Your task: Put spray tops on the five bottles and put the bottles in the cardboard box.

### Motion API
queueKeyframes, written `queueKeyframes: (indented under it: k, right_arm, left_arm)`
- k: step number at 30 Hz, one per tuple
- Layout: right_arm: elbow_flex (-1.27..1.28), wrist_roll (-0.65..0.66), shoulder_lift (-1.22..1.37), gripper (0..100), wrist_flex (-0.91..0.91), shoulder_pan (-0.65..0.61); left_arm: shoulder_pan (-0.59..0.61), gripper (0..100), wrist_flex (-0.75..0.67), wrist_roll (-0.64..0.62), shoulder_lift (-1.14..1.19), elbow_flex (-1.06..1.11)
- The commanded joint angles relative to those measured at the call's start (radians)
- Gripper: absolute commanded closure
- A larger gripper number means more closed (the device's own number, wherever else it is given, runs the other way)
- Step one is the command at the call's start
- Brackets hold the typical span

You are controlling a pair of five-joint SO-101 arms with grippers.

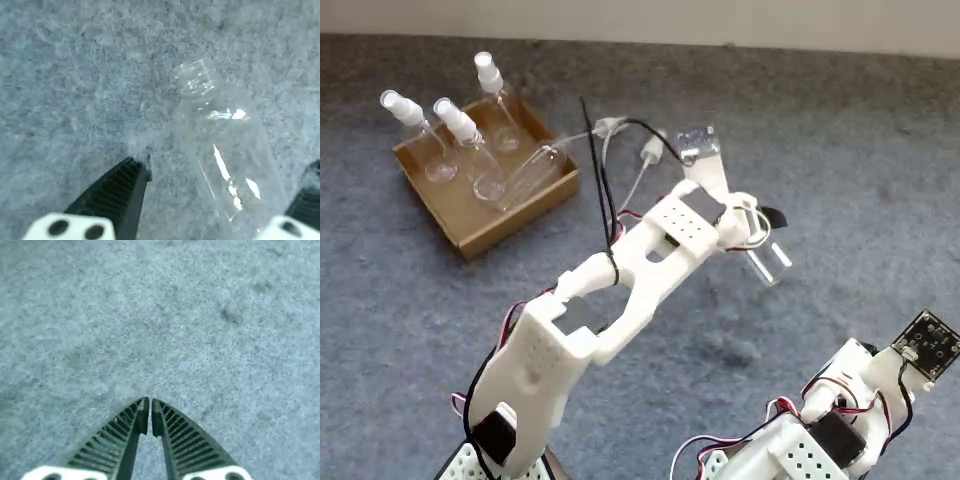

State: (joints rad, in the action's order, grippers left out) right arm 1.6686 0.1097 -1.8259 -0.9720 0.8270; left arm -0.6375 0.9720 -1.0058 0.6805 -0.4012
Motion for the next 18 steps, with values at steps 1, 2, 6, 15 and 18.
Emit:
queueKeyframes:
  k: [1, 2, 6, 15, 18]
  right_arm:
    - [0.162, 0.009, -0.013, 98.1, -0.002, 0.007]
    - [0.162, 0.009, -0.013, 98.1, -0.002, 0.007]
    - [0.162, 0.009, -0.013, 98.1, -0.002, 0.007]
    - [0.162, 0.009, -0.013, 98.1, -0.002, 0.007]
    - [0.162, 0.009, -0.013, 98.1, -0.002, 0.007]
  left_arm:
    - [-0.027, 60, -0.051, -0.011, 0.033, -0.054]
    - [-0.033, 60, -0.046, -0.009, 0.042, -0.054]
    - [-0.065, 60, -0.044, -0.008, 0.050, -0.053]
    - [-0.081, 60, -0.014, -0.008, 0.056, -0.053]
    - [-0.079, 67, 0.021, -0.008, 0.051, -0.053]
